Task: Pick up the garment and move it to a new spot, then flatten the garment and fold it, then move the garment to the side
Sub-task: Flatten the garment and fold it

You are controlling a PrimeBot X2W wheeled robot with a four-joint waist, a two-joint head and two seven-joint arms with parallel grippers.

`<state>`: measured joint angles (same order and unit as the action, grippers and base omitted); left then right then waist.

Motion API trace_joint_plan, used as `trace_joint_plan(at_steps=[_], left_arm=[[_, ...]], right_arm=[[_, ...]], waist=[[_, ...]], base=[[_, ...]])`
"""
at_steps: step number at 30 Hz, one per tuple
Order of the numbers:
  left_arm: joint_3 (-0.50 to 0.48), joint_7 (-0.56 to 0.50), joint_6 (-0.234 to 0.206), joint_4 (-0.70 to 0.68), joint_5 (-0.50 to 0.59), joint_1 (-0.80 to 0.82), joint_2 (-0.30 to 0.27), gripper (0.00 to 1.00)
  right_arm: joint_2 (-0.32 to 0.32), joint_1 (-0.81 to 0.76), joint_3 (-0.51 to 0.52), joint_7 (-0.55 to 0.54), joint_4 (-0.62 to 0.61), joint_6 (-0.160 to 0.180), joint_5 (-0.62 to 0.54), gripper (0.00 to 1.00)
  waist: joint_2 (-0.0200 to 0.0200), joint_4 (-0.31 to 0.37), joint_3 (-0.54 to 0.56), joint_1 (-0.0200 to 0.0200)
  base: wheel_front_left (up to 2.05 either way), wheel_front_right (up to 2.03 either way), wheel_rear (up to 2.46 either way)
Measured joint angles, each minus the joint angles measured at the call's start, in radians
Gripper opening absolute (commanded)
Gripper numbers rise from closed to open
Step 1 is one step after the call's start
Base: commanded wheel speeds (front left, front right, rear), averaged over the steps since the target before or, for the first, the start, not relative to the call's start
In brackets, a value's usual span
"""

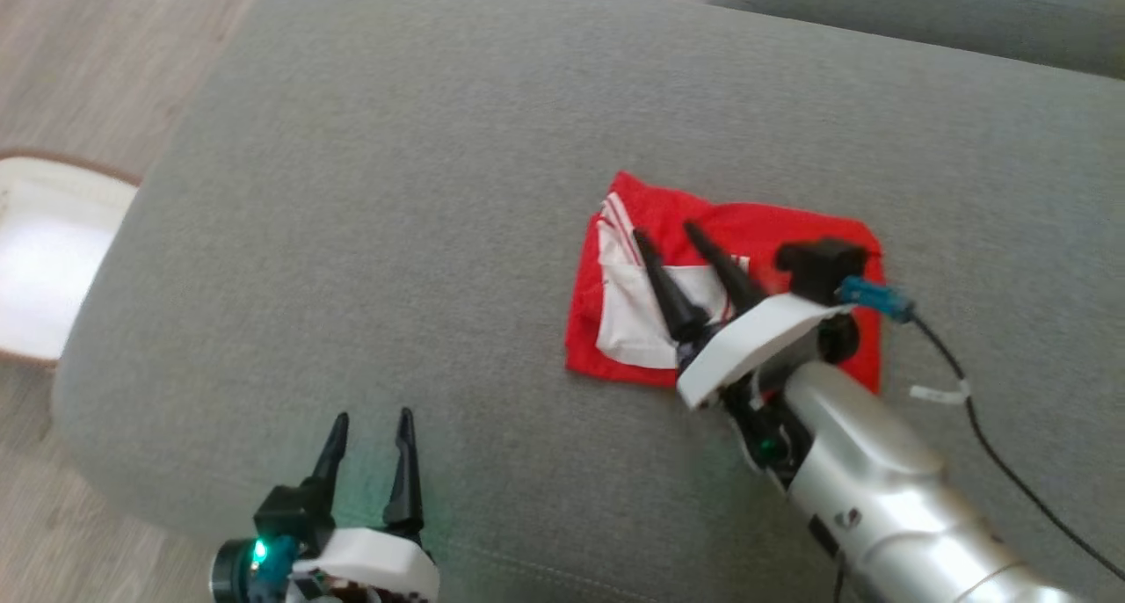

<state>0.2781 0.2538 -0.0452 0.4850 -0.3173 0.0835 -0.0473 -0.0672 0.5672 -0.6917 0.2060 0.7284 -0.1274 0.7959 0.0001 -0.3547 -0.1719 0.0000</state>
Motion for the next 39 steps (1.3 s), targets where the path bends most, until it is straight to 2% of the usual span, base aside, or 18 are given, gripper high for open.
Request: trace_joint_plan(at_steps=[6,10,15,20,25,31,39], left_arm=[[-0.033,0.0,0.002,-0.01,0.015,0.002,0.0,1.0],[-0.059,0.0,0.002,-0.022,0.031,0.016,0.0,1.0],[-0.089,0.0,0.001,-0.035,0.053,0.026,0.0,1.0],[-0.111,0.0,0.001,-0.035,0.074,0.023,0.001,1.0],[-0.121,0.0,0.0,-0.035,0.091,-0.014,0.001,1.0],[-0.126,0.0,-0.007,-0.032,0.107,-0.087,0.0,1.0],[-0.126,0.0,-0.007,-0.032,0.106,-0.105,0.0,1.0]], right_arm=[[-0.003,0.021,0.111,0.039,0.054,0.0,-0.07,1.0],[-0.015,0.004,0.332,0.042,0.014,0.0,-0.232,1.0],[-0.011,-0.125,0.528,0.045,-0.075,0.0,-0.399,1.0],[-0.002,-0.256,0.634,0.045,-0.119,0.0,-0.504,1.0],[0.004,-0.326,0.664,0.045,-0.15,0.0,-0.575,1.0],[0.016,-0.417,0.627,0.045,-0.144,0.0,-0.566,1.0],[0.019,-0.428,0.604,0.045,-0.136,0.0,-0.547,1.0]], waist=[[0.0,0.064,0.016,0.0],[0.0,0.137,0.031,0.0],[0.0,0.207,0.046,0.0],[0.0,0.259,0.07,0.0],[0.0,0.285,0.105,-0.0001],[0.0,0.292,0.154,-0.0002],[0.0,0.279,0.164,-0.0001]], base=[[0.0,0.0,0.0],[0.0,0.0,0.0],[0.0,0.0,0.0],[0.0,0.0,0.0],[0.0,0.0,0.0],[0.0,0.0,0.0],[0.0,0.0,0.0]])
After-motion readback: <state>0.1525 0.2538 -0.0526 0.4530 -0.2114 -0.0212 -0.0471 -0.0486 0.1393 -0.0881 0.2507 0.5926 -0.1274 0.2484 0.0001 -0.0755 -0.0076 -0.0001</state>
